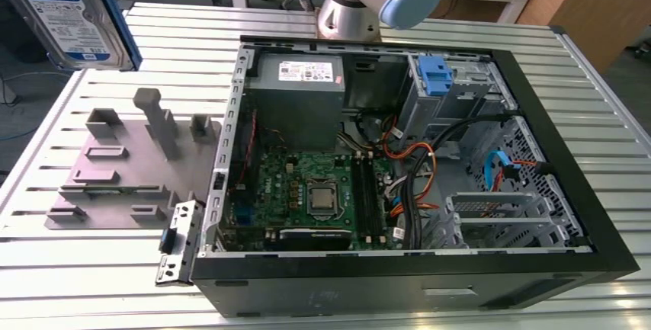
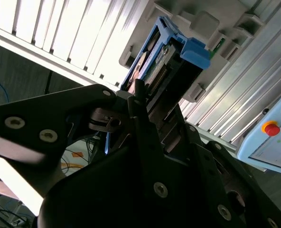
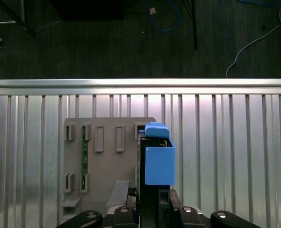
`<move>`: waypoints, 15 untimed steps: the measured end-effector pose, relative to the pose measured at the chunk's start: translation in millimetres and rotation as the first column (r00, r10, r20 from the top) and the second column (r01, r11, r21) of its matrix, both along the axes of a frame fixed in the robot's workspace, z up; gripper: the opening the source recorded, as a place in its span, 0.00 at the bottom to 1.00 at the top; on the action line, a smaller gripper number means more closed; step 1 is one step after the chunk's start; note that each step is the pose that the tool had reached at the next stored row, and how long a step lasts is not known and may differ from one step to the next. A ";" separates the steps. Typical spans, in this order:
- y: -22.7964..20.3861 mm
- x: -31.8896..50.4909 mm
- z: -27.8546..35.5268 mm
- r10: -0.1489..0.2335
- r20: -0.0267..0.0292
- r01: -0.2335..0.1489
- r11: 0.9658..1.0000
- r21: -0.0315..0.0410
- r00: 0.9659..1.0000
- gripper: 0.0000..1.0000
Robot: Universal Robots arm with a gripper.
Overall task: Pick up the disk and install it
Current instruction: 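Pick up the disk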
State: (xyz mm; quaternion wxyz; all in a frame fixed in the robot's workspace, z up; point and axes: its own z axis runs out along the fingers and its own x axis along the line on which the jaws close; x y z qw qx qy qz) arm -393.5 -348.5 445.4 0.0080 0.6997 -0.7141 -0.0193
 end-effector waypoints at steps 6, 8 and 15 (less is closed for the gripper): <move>0.0 0.0 4.9 0.000 0.000 0.000 1.000 0.000 1.000 0.35; 0.0 0.0 6.9 0.000 0.000 0.000 1.000 0.000 1.000 0.35; 0.0 0.2 8.3 0.000 0.000 0.000 1.000 -0.001 1.000 0.35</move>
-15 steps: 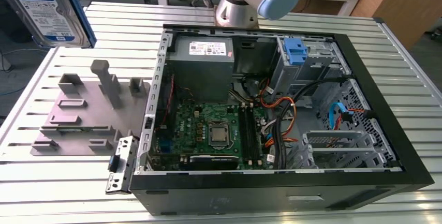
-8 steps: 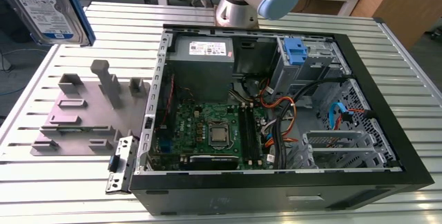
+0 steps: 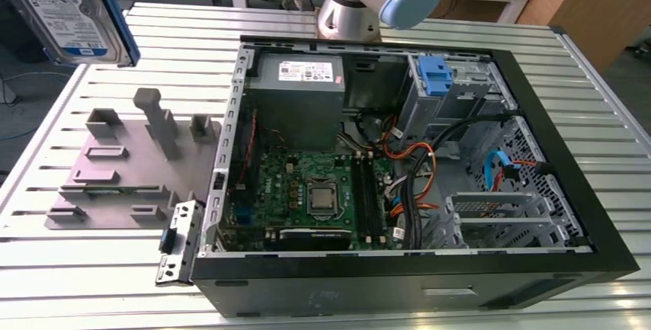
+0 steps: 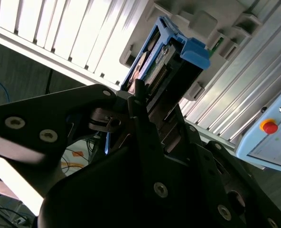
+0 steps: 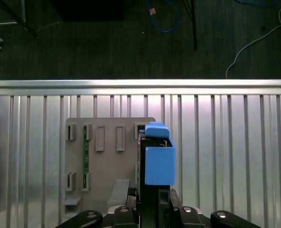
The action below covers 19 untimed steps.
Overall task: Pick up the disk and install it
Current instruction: 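Pick up the disk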
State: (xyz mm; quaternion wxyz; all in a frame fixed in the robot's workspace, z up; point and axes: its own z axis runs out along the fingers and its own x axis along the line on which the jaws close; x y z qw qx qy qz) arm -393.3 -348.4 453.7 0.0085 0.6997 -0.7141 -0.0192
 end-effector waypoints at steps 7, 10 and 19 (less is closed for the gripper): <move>0.0 0.0 7.0 0.000 0.000 0.000 1.000 0.000 1.000 0.35; 0.0 0.0 9.6 0.000 0.000 0.000 1.000 0.000 1.000 0.35; 0.3 0.0 18.6 0.000 0.000 0.000 1.000 0.000 1.000 0.35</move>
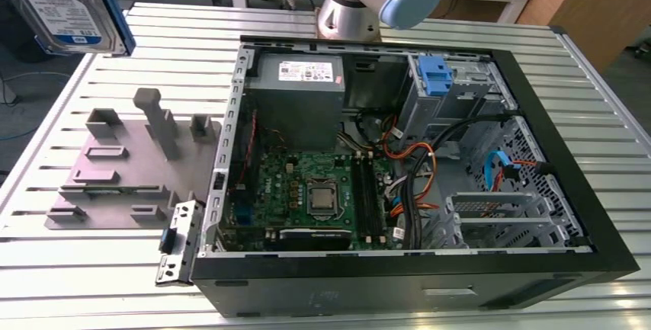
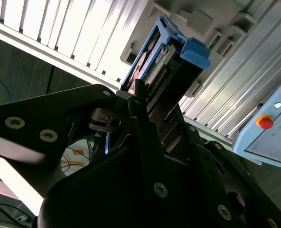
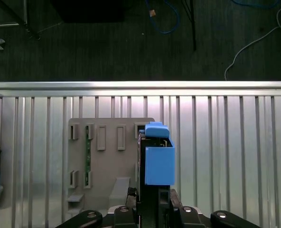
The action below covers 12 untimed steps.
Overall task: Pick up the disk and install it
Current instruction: 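Pick up the disk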
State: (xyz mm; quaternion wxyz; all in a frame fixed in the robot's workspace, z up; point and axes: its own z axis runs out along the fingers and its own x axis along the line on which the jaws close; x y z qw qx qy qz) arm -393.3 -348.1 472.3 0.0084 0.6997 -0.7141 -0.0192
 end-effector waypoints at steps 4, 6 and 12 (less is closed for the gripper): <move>0.3 0.0 2.6 0.000 0.000 0.000 1.000 0.000 1.000 0.35; 0.4 0.0 5.0 0.000 0.000 0.000 1.000 0.000 1.000 0.35; 0.5 0.0 14.8 0.000 0.000 0.000 1.000 0.000 1.000 0.35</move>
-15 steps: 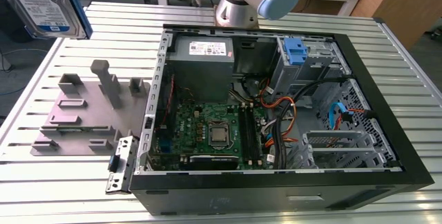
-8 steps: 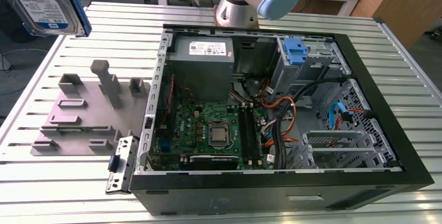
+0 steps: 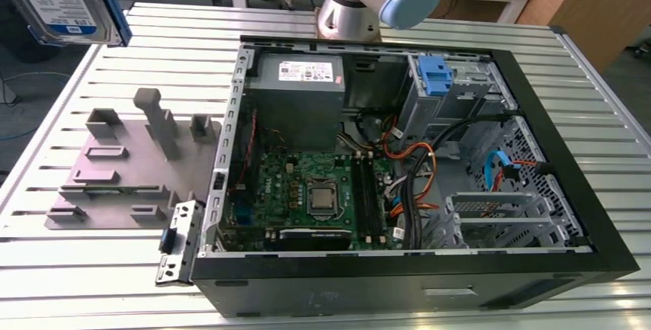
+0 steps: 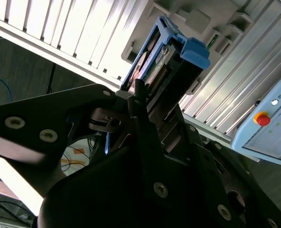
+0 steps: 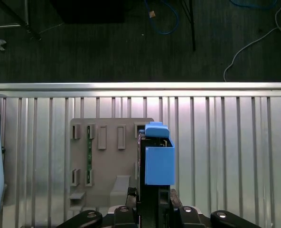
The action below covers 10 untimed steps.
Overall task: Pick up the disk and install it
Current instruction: 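Pick up the disk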
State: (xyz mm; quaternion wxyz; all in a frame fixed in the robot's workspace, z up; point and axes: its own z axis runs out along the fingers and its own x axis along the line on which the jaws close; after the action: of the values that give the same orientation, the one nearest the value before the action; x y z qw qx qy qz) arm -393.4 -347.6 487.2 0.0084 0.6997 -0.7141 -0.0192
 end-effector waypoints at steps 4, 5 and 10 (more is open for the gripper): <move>0.0 0.0 6.2 0.000 0.000 0.000 1.000 0.000 1.000 0.35; 0.1 0.0 7.7 0.000 0.000 0.000 1.000 0.000 1.000 0.35; 0.5 0.0 15.6 0.000 0.000 0.000 1.000 0.000 1.000 0.35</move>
State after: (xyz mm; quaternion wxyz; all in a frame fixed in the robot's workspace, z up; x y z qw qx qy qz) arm -393.3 -347.1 502.8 0.0084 0.6997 -0.7141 -0.0192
